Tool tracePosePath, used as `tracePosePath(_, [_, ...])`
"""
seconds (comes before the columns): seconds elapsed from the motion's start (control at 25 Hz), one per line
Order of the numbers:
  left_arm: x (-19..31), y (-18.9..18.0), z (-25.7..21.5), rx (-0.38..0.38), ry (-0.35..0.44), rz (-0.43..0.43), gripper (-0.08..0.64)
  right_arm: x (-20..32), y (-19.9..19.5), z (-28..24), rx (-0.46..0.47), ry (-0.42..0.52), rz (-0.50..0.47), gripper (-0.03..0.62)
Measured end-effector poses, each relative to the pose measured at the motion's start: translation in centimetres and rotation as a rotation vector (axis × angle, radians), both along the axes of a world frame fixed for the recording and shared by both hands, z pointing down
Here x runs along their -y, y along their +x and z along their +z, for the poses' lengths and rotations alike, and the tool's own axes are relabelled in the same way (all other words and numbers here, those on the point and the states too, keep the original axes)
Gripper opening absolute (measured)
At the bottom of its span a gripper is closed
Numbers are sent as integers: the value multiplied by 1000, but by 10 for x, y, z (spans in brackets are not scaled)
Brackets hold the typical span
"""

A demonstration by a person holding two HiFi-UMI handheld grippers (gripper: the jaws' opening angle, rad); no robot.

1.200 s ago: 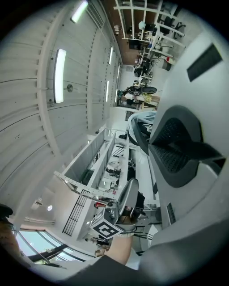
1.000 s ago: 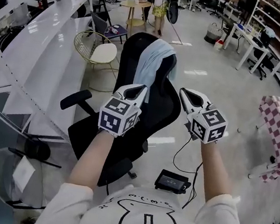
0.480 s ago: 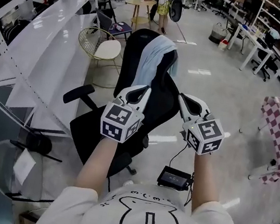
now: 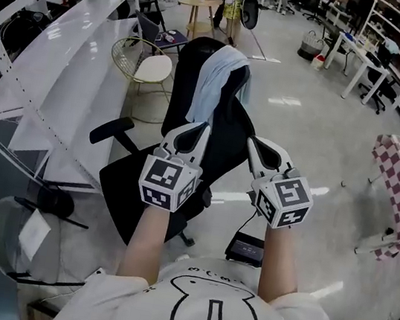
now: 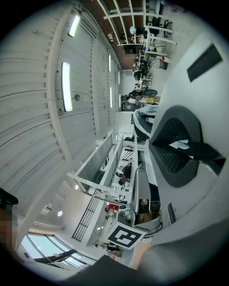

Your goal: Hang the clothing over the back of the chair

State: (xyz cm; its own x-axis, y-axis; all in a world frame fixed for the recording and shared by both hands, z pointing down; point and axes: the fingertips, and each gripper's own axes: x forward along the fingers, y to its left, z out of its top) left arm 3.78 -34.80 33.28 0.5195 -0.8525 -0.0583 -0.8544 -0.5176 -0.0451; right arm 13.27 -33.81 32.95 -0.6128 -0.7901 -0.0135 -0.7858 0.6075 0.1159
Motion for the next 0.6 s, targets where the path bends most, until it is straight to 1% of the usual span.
tracePosePath(0.2, [-13,10,0,29,25,9,11,-10,-6,0,-3,9,-1,17])
tracePosePath(0.32, [-19,16,-2,39,44,23,11,-14,-10,-2,-22,25,1,16])
tracePosePath(0.44, [-23,18,-4,51,52,26,11,-18,-15,-3,-41,39,1,15])
tracePosePath(0.6, [-26,22,-6,61,61,30,11,-20,-18,-6,-42,52,-3,14])
